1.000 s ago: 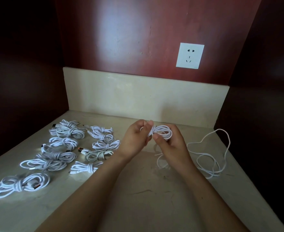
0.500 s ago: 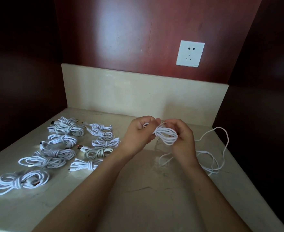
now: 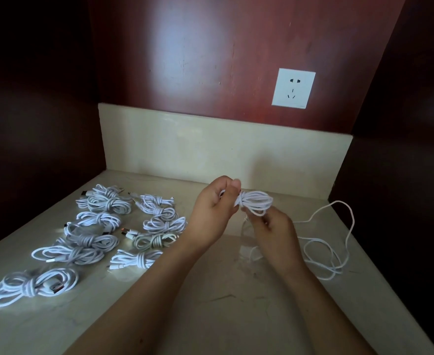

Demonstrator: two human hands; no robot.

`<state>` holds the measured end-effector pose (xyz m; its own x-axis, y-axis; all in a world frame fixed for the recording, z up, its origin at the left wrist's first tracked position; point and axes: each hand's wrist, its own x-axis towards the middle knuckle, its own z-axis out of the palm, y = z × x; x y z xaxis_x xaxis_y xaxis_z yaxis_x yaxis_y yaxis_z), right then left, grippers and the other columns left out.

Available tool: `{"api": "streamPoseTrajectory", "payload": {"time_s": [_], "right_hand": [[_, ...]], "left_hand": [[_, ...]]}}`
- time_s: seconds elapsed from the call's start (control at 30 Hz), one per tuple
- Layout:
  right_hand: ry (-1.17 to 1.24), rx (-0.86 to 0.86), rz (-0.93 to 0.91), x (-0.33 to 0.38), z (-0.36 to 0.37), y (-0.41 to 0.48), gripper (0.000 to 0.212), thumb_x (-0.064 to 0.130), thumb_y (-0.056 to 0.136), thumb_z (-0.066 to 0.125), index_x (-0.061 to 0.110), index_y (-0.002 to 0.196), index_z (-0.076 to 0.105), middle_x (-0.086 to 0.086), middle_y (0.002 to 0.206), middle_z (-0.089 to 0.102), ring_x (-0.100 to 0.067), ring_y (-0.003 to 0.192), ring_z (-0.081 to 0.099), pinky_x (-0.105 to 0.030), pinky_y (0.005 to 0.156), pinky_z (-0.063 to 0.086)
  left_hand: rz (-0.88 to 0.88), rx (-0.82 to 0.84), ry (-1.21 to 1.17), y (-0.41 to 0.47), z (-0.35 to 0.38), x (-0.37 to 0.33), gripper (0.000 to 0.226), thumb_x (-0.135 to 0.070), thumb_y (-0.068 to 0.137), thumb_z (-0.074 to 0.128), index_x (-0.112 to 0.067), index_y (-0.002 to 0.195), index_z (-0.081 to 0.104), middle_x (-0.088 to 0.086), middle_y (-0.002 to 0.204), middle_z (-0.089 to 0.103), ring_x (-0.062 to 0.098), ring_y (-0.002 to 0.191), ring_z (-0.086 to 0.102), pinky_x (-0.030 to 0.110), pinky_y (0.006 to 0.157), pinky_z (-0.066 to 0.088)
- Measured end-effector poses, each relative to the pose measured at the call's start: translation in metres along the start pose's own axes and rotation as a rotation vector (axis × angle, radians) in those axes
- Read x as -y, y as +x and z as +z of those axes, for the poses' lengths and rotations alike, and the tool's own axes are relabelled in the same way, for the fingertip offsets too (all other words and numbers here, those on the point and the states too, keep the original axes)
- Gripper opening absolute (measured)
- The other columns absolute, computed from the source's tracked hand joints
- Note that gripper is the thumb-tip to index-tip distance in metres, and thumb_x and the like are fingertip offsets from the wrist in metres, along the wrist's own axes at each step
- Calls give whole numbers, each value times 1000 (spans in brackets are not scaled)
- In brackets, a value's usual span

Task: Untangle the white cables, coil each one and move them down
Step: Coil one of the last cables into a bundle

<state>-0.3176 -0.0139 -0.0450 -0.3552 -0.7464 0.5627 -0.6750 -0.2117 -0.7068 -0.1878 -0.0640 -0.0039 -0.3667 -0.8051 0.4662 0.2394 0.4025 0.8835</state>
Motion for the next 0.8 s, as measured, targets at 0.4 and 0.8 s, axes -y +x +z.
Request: {"api": "streamPoseTrajectory", "payload": {"time_s": [0.4,0.8], "right_hand": [[-339,12,-323,35,-2,-12,29,44,91,43,25,86,65,5,67,63,-14,61,57,-31,55,45],[719,185,506,27,-29,12,20,-1,92,54,9,81,67,1,48,53,-4,34,36,-14,34,26]], "left_hand": [[140,-79,750,8,-27,22,26,-41,100,46,-25,80,47,-7,60,54,19,65,54,36,61,40],[9,152,89,-7,4,2,34,-12,104,40,-9,70,42,-13,54,38,-1,50,34,11,51,34]]}}
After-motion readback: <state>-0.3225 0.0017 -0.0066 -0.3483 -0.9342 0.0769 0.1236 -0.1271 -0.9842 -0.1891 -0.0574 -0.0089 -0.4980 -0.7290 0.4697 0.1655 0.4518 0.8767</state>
